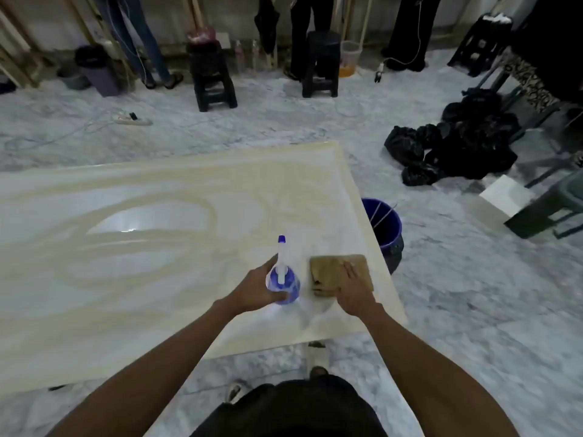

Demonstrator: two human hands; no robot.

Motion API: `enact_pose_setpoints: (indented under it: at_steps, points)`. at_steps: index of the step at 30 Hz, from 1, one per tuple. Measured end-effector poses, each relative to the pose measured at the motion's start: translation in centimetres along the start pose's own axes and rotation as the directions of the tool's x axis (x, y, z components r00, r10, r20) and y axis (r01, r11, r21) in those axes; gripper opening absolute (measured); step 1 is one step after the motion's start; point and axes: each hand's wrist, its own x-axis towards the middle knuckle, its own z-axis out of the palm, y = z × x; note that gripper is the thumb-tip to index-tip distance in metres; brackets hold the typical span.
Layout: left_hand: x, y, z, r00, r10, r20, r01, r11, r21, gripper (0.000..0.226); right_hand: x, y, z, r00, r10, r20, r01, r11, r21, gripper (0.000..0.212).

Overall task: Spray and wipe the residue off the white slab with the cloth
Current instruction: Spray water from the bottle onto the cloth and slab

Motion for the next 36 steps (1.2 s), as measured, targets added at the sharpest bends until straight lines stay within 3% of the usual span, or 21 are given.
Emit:
enact_pose_setpoints:
  at_steps: [1, 3, 4, 10, 14, 19, 23, 27, 30, 33, 35, 36]
  points:
    - [0.3, 0.6, 0.7, 1.000, -0.016, -0.023, 0.015, 0.998, -0.056, 0.059, 0.3, 0.4, 0.3, 0.999, 0.050, 0.003, -0.050, 0.998, 0.027, 0.064]
    - [0.6, 1.4, 2.1, 0.991, -0.064, -0.119, 0.046, 0.988, -0.150, 0.049, 0.8, 1.4, 0.8, 0.995, 0.053, -0.085, -0.046, 0.996, 0.080, 0.061]
    - [0.9, 1.0, 3.0, 0.978, -0.086, -0.190, 0.049, 0.981, -0.188, 0.051, 1.1, 1.7, 1.0, 0.989, 0.024, -0.149, -0.020, 0.999, 0.032, 0.059]
    - [2.0, 2.4, 5.3, 0.890, -0.114, -0.441, -0.035, 0.948, -0.316, 0.070, 4.7, 2.9, 0.6, 0.996, -0.074, -0.049, 0.069, 0.992, -0.106, 0.068]
    - [3.0, 2.8, 5.7, 0.784, -0.049, -0.618, -0.150, 0.952, -0.266, 0.062, 6.1, 2.6, 0.4, 0.983, -0.148, -0.111, 0.116, 0.960, -0.254, 0.075]
    - [3.4, 4.0, 6.4, 0.707, 0.018, -0.707, -0.221, 0.955, -0.197, 0.052, 6.3, 2.1, -0.6, 0.962, -0.181, -0.204, 0.125, 0.958, -0.257, 0.049]
    - [4.2, 3.7, 6.9, 0.640, 0.019, -0.768, -0.211, 0.966, -0.151, 0.045, 7.0, 2.0, -2.8, 0.966, -0.252, -0.062, 0.238, 0.956, -0.174, 0.022]
    - [5.1, 3.3, 7.1, 0.637, -0.034, -0.770, -0.190, 0.961, -0.199, 0.044, 8.2, 2.7, -3.7, 0.952, -0.303, 0.037, 0.305, 0.940, -0.153, 0.024]
    - [5.3, 3.6, 7.1, 0.653, -0.027, -0.757, -0.221, 0.949, -0.224, 0.043, 8.7, 3.1, -4.6, 0.940, -0.312, 0.138, 0.315, 0.949, -0.002, 0.009]
    - [6.2, 4.0, 6.0, 0.687, -0.056, -0.725, -0.208, 0.941, -0.269, 0.046, 9.2, 3.6, -6.9, 0.943, -0.293, 0.160, 0.241, 0.929, 0.280, 0.020]
    - [6.7, 4.6, 4.9, 0.731, -0.079, -0.677, -0.194, 0.928, -0.318, 0.043, 9.1, 3.8, -9.0, 0.948, -0.287, 0.136, 0.165, 0.811, 0.560, 0.010]
    - [6.8, 5.0, 4.3, 0.756, -0.089, -0.649, -0.184, 0.922, -0.342, 0.040, 9.1, 3.8, -10.1, 0.958, -0.249, 0.143, 0.069, 0.683, 0.727, 0.022]
